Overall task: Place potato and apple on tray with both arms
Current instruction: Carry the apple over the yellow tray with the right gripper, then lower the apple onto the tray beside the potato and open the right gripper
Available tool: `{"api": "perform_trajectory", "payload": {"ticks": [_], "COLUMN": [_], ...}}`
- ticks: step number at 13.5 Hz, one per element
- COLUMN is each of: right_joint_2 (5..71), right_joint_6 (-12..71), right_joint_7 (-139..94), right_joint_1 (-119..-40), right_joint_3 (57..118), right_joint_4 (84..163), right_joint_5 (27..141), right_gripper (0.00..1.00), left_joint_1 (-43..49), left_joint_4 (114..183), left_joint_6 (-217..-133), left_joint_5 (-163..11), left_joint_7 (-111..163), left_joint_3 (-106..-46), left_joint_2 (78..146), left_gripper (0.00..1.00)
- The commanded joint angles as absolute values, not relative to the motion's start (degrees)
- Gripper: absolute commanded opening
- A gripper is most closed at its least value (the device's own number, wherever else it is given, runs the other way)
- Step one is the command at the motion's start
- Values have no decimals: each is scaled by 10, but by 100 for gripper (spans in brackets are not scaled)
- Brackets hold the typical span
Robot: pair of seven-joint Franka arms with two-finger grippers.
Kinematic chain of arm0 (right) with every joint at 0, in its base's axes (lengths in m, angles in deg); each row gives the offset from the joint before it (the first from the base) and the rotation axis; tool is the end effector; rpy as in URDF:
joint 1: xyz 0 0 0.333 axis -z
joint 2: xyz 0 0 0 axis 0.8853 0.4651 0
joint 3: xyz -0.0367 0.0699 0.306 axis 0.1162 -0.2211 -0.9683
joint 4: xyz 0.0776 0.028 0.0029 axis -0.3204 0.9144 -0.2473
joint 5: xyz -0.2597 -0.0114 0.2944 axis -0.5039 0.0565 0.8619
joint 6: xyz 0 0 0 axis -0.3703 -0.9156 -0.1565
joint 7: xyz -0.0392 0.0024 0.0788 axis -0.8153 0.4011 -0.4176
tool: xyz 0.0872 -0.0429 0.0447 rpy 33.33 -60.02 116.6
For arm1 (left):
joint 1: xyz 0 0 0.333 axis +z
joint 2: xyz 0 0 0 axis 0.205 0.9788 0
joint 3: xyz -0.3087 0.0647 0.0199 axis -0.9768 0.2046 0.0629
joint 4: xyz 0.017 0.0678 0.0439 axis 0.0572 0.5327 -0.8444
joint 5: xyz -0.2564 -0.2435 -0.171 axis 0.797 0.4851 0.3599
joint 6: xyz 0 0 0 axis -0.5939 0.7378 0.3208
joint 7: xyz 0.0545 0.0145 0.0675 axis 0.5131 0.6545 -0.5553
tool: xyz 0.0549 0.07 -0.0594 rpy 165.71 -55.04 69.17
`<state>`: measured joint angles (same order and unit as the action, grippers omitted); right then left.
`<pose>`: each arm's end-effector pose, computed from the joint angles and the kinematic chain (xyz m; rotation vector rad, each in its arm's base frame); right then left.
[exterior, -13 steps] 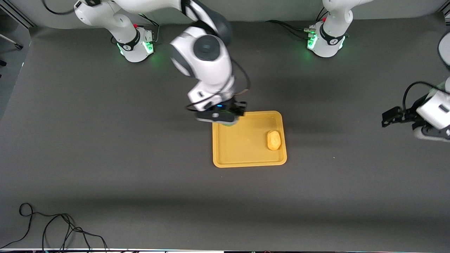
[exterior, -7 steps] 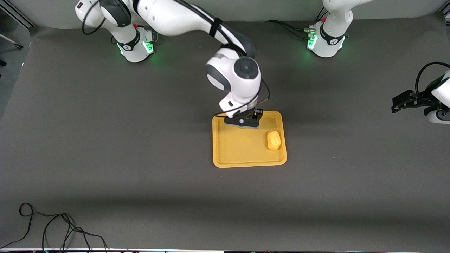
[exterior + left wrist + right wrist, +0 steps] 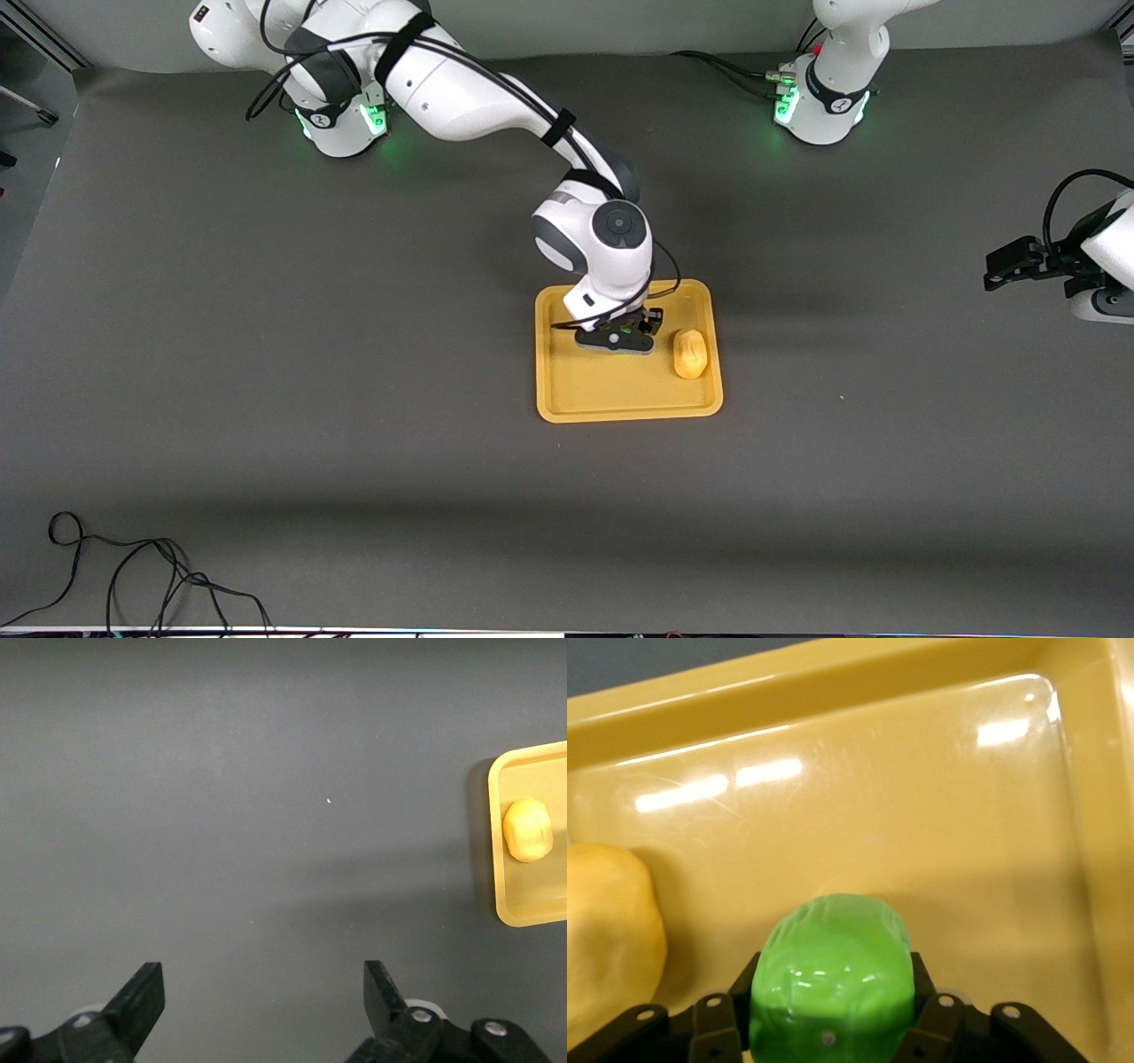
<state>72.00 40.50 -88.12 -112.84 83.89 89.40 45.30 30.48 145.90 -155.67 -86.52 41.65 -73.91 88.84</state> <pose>0.5087 0.5870 0.2010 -3.0955 0.2720 -0.1413 0.5714 0.0306 0.5551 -3.1235 0.1876 0.0526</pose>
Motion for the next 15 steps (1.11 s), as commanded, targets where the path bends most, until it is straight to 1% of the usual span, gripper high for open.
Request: {"api": "perform_trajectory", "payload": {"ticks": [1, 2, 4, 7, 9, 12, 13, 15], "right_joint_2": [733, 733, 715, 656, 605, 527, 488, 416], "right_joint_6": [404, 404, 392, 315, 254, 171, 145, 86], "right_joint_7": [-893, -894, -892, -889, -885, -854, -820, -723], "right_joint_1": [-1126, -1126, -1121, -1118, -1096, -1064, -1048, -998], "right_joint_3": [843, 844, 848, 858, 856, 855, 856, 858], "right_joint_4": [869, 868, 865, 863, 863, 869, 887, 934], "right_joint_5": [444, 444, 444, 447, 451, 451, 451, 452], "right_gripper": [70, 100, 100, 100, 100, 100, 100, 100], "left_joint_1": [304, 305, 303, 287, 243, 137, 113, 103], "left_joint_4": [1456, 1456, 1456, 1462, 1462, 1462, 1461, 1458], "left_joint_6": [-1553, -1554, -1553, -1544, -1542, -1540, -1540, -1540], "left_joint_5": [-874, -874, -875, -875, -874, -872, -871, -864], "left_joint_7": [422, 422, 414, 413, 410, 411, 411, 416], "left_joint_3": [-740, -740, -740, -736, -700, -593, -567, -557], "left_joint_2": [889, 889, 889, 888, 886, 882, 881, 881], "left_gripper": [100, 100, 100, 100, 100, 100, 100, 100]}}
